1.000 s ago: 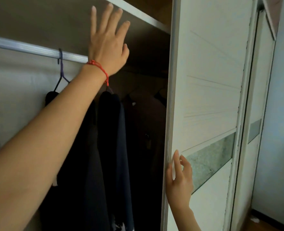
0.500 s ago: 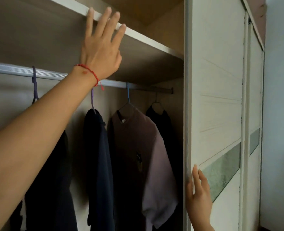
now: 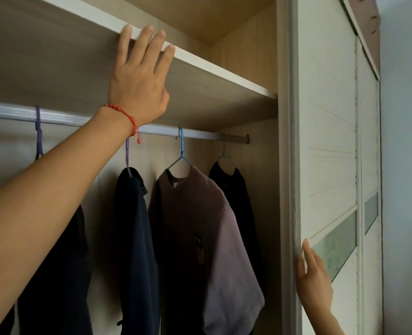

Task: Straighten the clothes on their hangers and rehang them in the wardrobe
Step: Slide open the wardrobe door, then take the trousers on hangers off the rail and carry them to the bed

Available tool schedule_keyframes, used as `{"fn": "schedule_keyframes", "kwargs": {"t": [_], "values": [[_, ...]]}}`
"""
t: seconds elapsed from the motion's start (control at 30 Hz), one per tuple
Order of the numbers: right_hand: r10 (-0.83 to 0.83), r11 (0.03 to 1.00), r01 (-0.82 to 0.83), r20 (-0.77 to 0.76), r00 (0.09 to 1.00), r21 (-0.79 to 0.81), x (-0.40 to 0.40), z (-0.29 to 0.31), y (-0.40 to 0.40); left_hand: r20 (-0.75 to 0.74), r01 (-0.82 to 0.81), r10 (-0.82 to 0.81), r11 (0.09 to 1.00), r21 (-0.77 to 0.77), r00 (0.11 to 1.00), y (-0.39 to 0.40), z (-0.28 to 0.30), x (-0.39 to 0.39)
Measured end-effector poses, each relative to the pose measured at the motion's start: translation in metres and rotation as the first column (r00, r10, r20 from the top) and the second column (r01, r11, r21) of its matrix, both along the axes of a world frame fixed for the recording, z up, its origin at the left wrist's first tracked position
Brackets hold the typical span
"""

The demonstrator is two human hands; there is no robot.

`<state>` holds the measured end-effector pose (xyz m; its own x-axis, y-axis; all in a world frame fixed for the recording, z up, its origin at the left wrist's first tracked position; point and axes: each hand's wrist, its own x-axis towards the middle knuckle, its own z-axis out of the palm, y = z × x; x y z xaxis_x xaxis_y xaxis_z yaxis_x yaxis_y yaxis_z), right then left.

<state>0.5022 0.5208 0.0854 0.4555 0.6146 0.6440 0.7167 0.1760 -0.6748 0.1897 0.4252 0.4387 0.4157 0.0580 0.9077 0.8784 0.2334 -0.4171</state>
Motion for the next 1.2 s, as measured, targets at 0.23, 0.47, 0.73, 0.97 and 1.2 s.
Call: {"fn": "schedule_keyframes", "kwargs": {"t": [0.23,0.47,0.73,0.97,1.2], "values": [[0.012,0.999,-0.012,-0.011,1.000,-0.049,-0.001,0.008,-0.009,0.003,-0.001,0.002,0.996,-0.087,1.000,-0.013,-0.003,0.002],[0.063,0.996,-0.071,-0.156,0.986,-0.047,-0.016,0.023,-0.029,0.051,0.192,-0.185,0.962,-0.196,0.981,-0.028,-0.052,-0.005],[0.441,0.861,-0.406,-0.052,0.896,0.307,-0.097,0.102,-0.077,0.482,0.455,-0.337,0.878,-0.148,0.809,-0.071,-0.130,-0.044],[0.724,0.672,-0.696,-0.026,0.689,0.252,-0.179,0.176,-0.098,0.869,0.526,-0.282,0.850,0.030,0.407,-0.105,-0.123,-0.090],[0.810,0.549,-0.820,-0.138,0.569,-0.162,-0.241,0.228,-0.092,0.937,0.460,0.111,0.848,-0.263,0.332,-0.099,-0.105,-0.121]]}}
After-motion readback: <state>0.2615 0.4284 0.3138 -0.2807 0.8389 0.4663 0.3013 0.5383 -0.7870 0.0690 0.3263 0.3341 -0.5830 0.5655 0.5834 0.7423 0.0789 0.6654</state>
